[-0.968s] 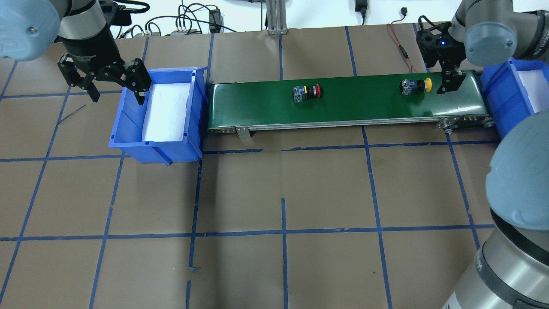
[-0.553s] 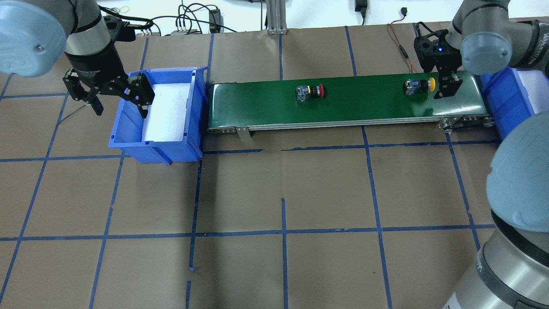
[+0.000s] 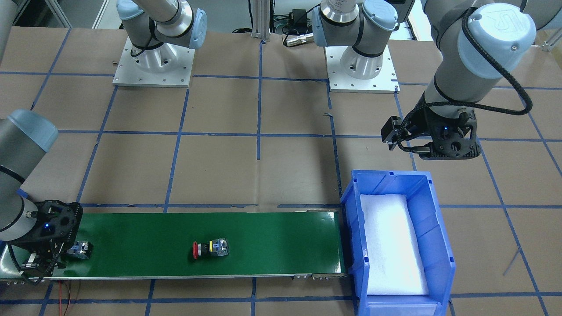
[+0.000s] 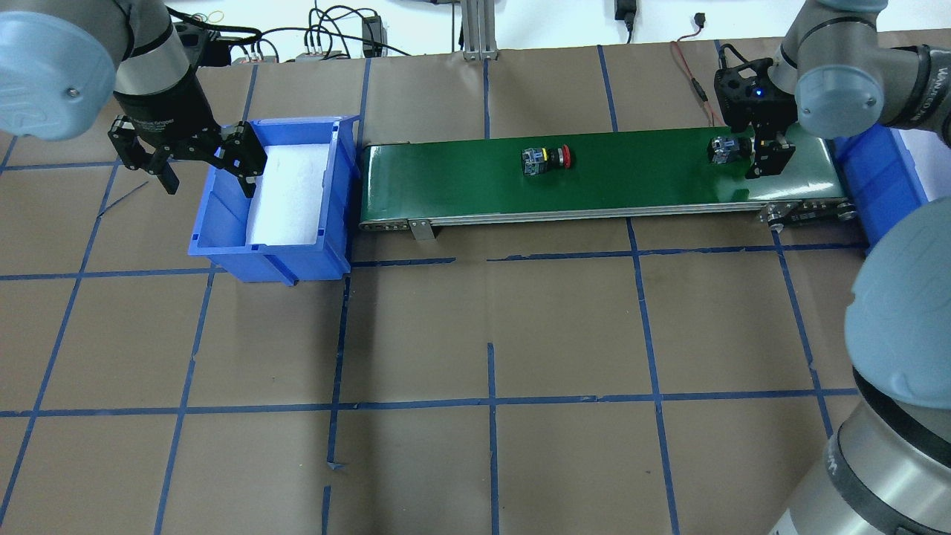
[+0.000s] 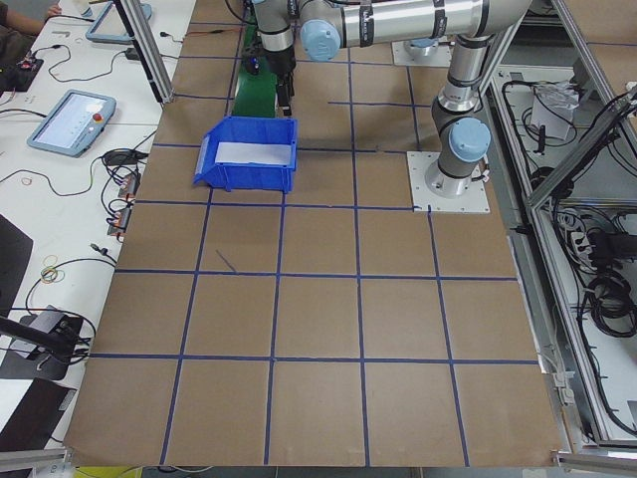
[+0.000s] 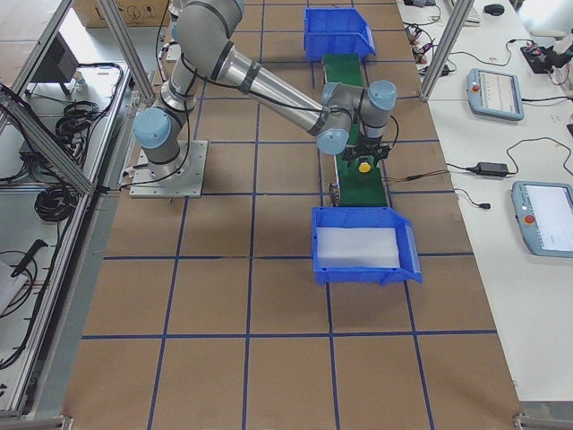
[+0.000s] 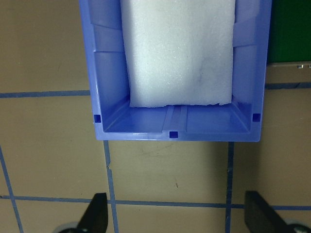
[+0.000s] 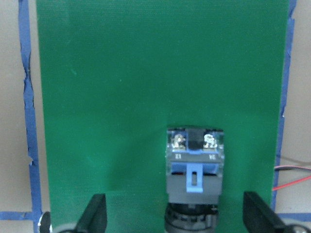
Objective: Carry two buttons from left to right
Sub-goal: 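Close the right gripper on the yellow button and lift it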
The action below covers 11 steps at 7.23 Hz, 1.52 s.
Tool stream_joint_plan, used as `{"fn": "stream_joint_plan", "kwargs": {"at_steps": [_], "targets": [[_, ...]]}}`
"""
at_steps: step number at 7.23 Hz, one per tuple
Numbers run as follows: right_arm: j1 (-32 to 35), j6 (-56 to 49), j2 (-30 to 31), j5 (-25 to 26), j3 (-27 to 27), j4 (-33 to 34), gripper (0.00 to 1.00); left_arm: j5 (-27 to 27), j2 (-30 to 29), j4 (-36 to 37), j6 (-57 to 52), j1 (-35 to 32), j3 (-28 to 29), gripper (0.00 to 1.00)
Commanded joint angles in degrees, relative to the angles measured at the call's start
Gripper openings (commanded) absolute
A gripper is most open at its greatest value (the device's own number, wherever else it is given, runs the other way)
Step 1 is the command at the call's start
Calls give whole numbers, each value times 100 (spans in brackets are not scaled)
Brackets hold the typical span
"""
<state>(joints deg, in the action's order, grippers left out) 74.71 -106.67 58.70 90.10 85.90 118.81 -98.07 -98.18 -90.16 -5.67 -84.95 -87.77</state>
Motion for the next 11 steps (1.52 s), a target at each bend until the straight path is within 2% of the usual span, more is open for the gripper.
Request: {"fn": "stream_joint_plan", "kwargs": {"at_steps": [1,2,3,5,6,8,9,11], "targets": [[0,14,-7,-10,6,1,100,-2,9,-1,22,22,-3,100],[0,14,-8,-10,-11,10,94,68,9,-36,40,-13,-12,100],[0,5,1,7,-3,167,73,556,9,7,397,-4,57,100],[0,-12,1,25,-11,212,19,622,9,7,620,-4,41,100],[0,-30,1,42,-29,212,8,639,9,7,620,22,-3,100],[0,-21,289,321,-168,195,7,622,44,25,576,109,23,100],[-61,-125,430,559,-431,134,7,622,114,-27,524,284,-20,100],[-936,-1366,634,631,-723,116,7,535,141,-307,207,356,-38,100]]}}
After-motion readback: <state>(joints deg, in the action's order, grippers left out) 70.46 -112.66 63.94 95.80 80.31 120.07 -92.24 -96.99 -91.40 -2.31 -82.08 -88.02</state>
